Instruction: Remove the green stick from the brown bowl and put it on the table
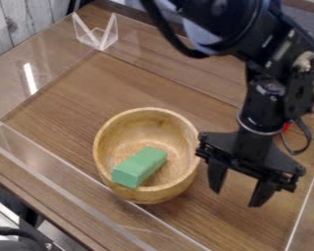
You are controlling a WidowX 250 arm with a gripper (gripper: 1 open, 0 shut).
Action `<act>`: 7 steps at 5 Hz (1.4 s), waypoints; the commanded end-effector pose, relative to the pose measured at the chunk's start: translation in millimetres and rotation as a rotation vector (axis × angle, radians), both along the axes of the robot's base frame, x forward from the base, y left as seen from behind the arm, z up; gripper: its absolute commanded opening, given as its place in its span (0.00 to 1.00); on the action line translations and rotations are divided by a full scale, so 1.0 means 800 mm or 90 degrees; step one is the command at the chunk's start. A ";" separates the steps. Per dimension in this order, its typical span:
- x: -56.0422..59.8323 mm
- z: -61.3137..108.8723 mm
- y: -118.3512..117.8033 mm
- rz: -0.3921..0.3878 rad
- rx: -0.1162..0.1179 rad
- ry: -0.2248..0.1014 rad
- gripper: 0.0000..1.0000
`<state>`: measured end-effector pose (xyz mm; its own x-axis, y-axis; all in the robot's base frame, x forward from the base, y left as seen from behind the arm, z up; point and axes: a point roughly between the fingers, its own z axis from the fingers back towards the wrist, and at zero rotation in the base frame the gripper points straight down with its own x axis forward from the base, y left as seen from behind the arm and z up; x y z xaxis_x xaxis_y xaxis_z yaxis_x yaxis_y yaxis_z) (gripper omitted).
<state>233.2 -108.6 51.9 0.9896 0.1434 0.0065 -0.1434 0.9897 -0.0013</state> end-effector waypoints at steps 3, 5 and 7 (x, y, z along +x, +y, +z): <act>0.021 0.031 0.014 0.084 -0.006 -0.009 1.00; 0.014 0.004 0.023 0.147 0.003 0.005 1.00; 0.027 0.024 0.036 0.126 0.008 0.009 1.00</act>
